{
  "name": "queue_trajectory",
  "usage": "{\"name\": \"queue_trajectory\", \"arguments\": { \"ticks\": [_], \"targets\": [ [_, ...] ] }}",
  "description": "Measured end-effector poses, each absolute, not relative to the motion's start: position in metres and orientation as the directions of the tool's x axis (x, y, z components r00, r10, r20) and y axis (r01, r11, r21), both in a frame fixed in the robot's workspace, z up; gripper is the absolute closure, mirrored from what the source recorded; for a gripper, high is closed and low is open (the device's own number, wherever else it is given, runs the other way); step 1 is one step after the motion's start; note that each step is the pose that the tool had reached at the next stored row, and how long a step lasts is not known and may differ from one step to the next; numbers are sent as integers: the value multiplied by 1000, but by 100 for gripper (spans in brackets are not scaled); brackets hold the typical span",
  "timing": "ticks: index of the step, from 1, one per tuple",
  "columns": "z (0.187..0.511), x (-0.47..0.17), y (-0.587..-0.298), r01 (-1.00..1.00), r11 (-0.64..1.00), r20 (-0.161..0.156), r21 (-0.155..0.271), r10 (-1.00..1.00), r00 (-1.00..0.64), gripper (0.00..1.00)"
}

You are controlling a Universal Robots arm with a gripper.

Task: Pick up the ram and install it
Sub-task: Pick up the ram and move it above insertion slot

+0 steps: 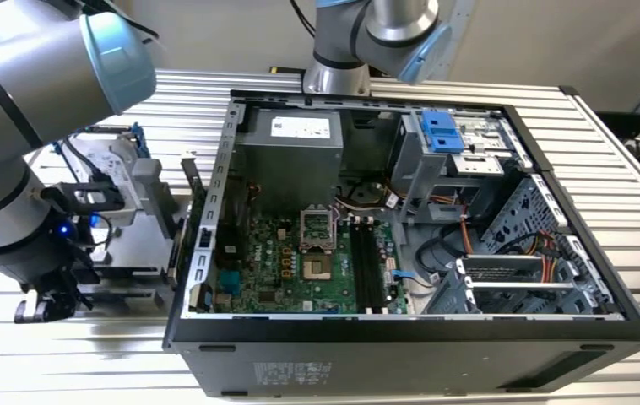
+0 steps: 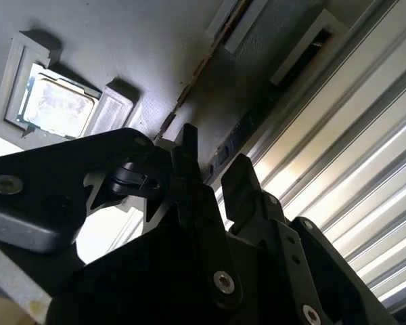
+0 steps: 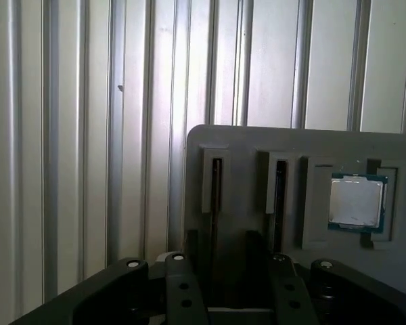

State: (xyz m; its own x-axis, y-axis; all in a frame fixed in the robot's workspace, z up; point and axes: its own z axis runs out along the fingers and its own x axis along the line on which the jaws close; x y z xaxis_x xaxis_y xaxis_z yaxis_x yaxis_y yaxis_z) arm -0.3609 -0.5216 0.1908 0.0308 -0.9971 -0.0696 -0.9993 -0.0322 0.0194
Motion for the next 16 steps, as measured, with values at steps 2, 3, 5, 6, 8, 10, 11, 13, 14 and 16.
{"name": "queue_trajectory", "arguments": {
  "ticks": [2, 3, 5, 6, 8, 10, 11, 13, 14, 16],
  "targets": [
    [191, -361, -522, -999, -32, -69, 20, -997, 31, 0],
    [191, -361, -522, -999, -32, -69, 20, -997, 31, 0],
    [190, -361, -522, -999, -32, -69, 19, -997, 31, 0],
    [190, -360, -522, -999, -32, -70, 19, -997, 31, 0],
    [190, -359, -522, -999, -32, -70, 19, -997, 31, 0],
    [190, -359, -523, -999, -32, -69, 20, -997, 31, 0],
    [190, -359, -524, -999, -32, -70, 19, -997, 31, 0],
    [190, -359, -525, -999, -32, -69, 20, -997, 31, 0],
    [190, -359, -525, -999, -33, -69, 20, -997, 31, 0],
    [190, -359, -525, -999, -33, -69, 20, -997, 31, 0]
  ]
}}
